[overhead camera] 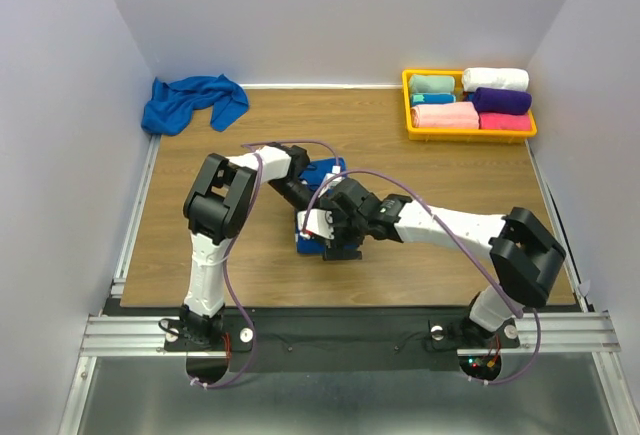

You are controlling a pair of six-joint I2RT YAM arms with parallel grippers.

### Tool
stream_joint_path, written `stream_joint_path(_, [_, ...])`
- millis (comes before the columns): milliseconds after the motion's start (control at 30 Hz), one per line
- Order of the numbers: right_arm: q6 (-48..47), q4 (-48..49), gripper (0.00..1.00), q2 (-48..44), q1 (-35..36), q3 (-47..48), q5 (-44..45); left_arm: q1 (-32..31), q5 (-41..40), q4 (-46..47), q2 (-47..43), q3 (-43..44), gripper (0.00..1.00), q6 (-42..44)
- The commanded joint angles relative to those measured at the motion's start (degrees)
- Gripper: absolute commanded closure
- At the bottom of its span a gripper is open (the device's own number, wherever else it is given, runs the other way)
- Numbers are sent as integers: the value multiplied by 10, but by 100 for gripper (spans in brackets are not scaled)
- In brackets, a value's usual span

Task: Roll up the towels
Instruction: Roll the towel

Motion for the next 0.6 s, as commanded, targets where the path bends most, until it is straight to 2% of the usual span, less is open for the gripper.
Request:
stream_joint_path(0, [-22,63,6,18,7,-5,2,5,-84,-10,35,-7,61,30])
stream_joint_path(100, [-16,69,15,36,7,-13,-9,9,-77,-12,41,2,61,31])
stream_joint_path(167, [-9,69,26,45,8,-18,-18,12,-73,-11,41,5,61,29])
stream_joint_path(200, [-2,69,43,48,7,-20,-21,12,-73,-10,39,6,61,29])
stream_joint_path(233, [-1,68,51,53,7,-23,-25,13,-73,-8,37,5,61,28])
stream_joint_path(267, [12,67,63,55,8,-27,-34,14,-72,-3,30,4,60,27])
stream_joint_path(300, [21,65,70,55,7,-27,-39,14,-73,0,24,1,60,27])
stream_joint_path(400, [43,30,100,68,6,-18,-79,20,-63,40,-21,-23,51,1])
stream_joint_path(467, [55,-5,99,83,2,0,-107,23,-59,55,-59,-38,39,-14])
stream_joint_path(567, [94,-44,99,102,-10,24,-172,30,-56,64,-102,-47,29,-27])
